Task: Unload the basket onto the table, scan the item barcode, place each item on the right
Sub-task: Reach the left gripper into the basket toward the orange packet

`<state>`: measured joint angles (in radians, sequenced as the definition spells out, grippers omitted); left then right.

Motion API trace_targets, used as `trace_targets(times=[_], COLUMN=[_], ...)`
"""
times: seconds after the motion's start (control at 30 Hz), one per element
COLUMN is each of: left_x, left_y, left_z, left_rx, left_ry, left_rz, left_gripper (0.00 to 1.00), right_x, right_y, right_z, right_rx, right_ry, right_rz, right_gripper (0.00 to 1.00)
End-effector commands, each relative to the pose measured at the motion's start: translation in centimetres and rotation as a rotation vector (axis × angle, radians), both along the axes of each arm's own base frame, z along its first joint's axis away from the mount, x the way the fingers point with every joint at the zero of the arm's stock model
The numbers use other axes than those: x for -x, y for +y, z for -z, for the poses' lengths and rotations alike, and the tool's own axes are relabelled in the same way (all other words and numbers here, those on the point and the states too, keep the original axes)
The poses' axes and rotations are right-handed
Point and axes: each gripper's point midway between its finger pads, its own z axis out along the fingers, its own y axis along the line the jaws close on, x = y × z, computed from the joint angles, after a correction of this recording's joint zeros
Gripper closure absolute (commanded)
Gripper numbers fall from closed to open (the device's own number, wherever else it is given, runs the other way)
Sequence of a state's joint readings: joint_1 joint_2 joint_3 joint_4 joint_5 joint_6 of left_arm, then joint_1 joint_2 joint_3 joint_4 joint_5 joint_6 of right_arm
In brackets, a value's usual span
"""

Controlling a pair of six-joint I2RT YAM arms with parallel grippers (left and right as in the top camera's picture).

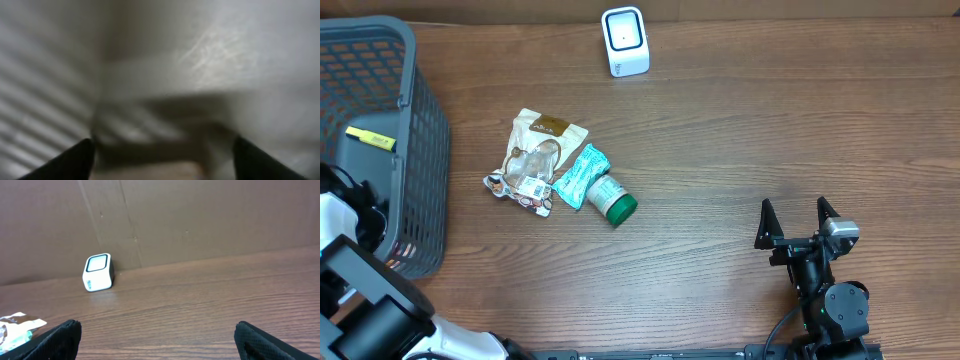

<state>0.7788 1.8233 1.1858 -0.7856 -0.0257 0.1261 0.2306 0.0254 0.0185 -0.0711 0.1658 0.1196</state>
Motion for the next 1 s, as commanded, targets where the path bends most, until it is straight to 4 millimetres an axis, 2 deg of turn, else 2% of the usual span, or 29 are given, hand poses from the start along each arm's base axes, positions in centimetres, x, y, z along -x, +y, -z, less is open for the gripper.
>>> trace_targets(times=[0.0,0.1,0.13,0.3,0.43,0.57,0.77,0.83,0.9,0.97], left_x=[2.0,2.2,2.3,2.9,2.1,0.0,-4.0,-5.1,-5.7,-5.6], left_y=[-0.8,-0.8,-0.6,0.7,1.6,2.8,4.6,4.7,4.8,4.5], left_z=[2.8,3.2,3.1,2.3,1.0,-1.8,-8.9,-10.7,-11.6,-11.5], left_rx=[0.046,0.045,0.036,-0.027,-0.044,-0.057,-0.076,-0.072,-0.070,-0.055], left_ry=[0.112,0.128,0.134,0.184,0.164,0.102,-0.056,-0.108,-0.137,-0.134], left_rz=[0.004,0.003,0.002,-0.006,-0.041,-0.063,-0.073,-0.066,-0.061,-0.059], left_gripper=[0.52,0.94,0.96,0.96,0.96,0.96,0.96,0.96,0.96,0.96], right_x=[-0.1,-0.1,-0.1,-0.1,-0.1,-0.1,-0.1,-0.1,-0.1,-0.1], right_y=[-0.2,-0.2,-0.2,-0.2,-0.2,-0.2,-0.2,-0.2,-0.2,-0.2], right_z=[0.3,0.4,0.3,0.4,0.4,0.4,0.4,0.3,0.3,0.4], right_rx=[-0.003,-0.003,-0.003,-0.003,-0.003,-0.003,-0.003,-0.003,-0.003,-0.003], right_ry=[0.004,0.005,0.004,0.005,0.004,0.005,0.005,0.004,0.004,0.005], right_rz=[0.014,0.014,0.014,0.014,0.014,0.014,0.014,0.014,0.014,0.014], right_gripper=[0.00,0.00,0.00,0.00,0.00,0.00,0.00,0.00,0.00,0.00])
